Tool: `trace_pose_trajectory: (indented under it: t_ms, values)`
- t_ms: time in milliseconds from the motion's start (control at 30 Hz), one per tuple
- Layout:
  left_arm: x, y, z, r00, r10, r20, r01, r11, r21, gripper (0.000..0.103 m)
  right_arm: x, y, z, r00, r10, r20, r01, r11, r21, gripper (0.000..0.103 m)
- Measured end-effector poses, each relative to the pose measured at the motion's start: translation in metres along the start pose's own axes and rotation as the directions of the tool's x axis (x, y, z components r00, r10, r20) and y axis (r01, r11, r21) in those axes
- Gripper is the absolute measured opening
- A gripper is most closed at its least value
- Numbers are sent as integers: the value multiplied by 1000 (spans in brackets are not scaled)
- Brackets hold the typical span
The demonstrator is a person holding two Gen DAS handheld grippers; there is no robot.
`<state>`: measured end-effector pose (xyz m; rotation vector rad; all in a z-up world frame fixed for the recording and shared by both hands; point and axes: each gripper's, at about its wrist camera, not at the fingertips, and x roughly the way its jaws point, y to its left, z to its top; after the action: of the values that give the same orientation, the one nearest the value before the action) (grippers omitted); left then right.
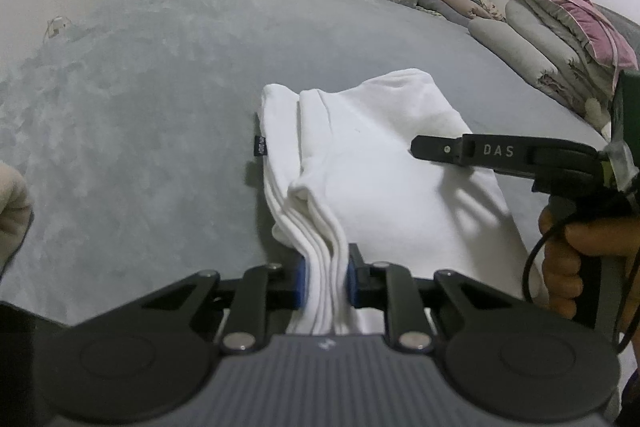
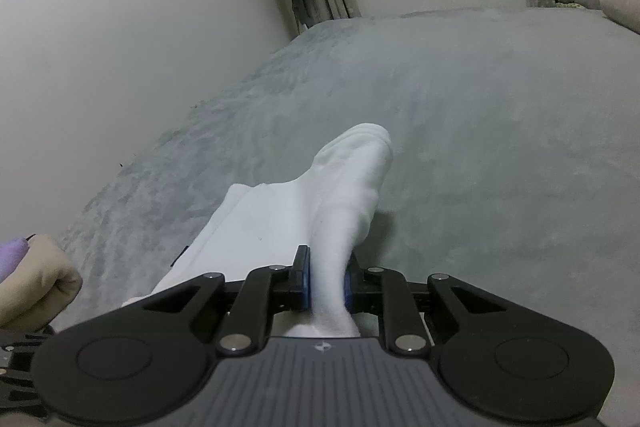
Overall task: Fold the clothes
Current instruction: 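Grasp the shirt end with the right gripper while the left gripper holds the folded edge, then lift the folded white shirt with both grippers and carry it toward the beige garment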
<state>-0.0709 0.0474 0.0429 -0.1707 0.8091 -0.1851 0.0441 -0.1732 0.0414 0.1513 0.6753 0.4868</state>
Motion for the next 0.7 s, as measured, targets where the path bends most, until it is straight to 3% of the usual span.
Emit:
trace_pose_trajectory:
  t_ms: [267, 433, 700]
  values:
    - [-12, 4, 0, 998, 54, 36, -55, 998, 23, 15, -2, 5, 0, 1000, 3, 0, -3, 1000, 0, 16]
    - [-14, 9, 0, 998, 51, 25, -52, 999, 8, 15, 6, 3, -5, 1000, -15, -18, 15, 1000, -10, 15]
    - [-25, 15, 2, 998, 32, 55, -31, 999, -36, 13, -6, 13, -4, 999, -19, 27, 20, 999, -34, 15]
